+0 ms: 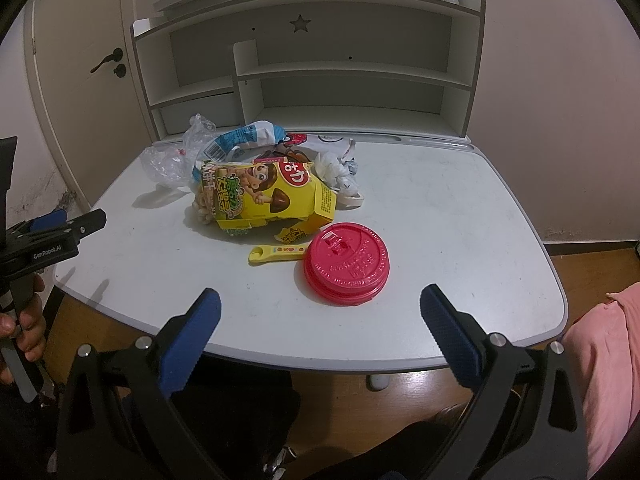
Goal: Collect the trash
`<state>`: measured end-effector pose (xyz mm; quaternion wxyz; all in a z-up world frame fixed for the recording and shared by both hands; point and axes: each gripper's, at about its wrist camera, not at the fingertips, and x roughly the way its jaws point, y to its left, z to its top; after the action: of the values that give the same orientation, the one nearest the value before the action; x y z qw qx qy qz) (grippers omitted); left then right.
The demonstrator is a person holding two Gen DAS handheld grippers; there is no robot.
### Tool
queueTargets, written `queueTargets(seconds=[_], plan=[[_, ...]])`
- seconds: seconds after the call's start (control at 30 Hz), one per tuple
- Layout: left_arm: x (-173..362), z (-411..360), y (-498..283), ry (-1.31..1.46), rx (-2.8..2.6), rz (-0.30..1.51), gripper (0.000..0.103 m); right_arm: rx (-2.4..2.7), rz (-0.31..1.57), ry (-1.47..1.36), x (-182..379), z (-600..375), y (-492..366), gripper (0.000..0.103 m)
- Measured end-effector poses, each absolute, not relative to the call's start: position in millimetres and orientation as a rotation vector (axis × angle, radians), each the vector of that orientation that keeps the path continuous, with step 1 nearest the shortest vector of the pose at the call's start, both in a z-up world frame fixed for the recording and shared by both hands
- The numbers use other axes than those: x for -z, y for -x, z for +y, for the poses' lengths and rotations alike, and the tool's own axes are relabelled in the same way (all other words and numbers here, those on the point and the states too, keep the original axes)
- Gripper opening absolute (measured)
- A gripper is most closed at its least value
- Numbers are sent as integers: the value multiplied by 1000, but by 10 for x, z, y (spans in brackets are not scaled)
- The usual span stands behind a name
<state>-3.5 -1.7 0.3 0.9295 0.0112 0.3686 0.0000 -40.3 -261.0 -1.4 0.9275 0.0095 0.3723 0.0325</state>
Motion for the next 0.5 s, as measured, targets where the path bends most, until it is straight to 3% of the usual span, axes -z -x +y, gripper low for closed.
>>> queueTargets(seconds=[0.5], plan=[[18, -13, 43, -24, 3, 762, 97, -68, 763, -19, -1, -2608, 408, 96]])
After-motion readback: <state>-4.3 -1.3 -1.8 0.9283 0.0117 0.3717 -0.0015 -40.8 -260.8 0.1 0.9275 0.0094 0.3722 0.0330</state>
